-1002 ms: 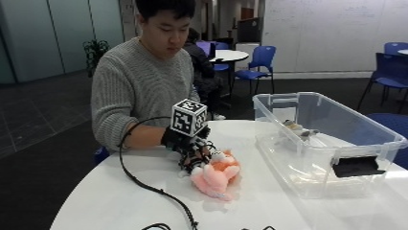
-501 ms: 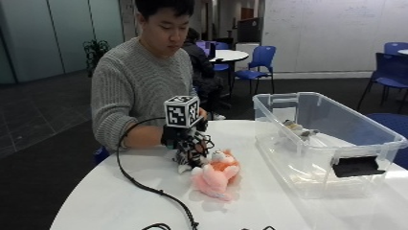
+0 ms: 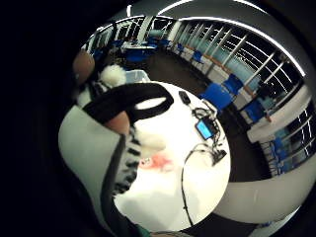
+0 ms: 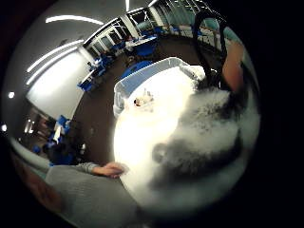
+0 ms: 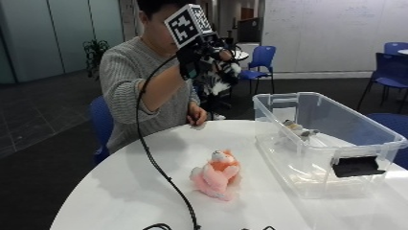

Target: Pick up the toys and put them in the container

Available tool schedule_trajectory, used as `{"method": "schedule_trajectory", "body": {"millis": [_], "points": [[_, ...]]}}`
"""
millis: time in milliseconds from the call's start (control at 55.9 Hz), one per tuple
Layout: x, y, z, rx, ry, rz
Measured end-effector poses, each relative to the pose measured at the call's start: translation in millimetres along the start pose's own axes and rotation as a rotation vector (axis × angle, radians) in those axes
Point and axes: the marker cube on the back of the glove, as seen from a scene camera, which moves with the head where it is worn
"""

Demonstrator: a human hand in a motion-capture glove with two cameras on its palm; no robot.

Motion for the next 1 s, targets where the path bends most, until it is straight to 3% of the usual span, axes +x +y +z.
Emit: {"method": "schedule_trajectory", "body": {"millis": [179,286,519,751,1002], "points": [[-13,-36,36,-0.082,-0.149,0.049],[-23,-80,79,-0.103,-0.072,-0.134],[-60,-186,163,-0.185,-0.075,0.164],[-64,-210,201,-0.233,0.05,0.058],[-64,-208,218,-0.281,0.014,0.111]]}}
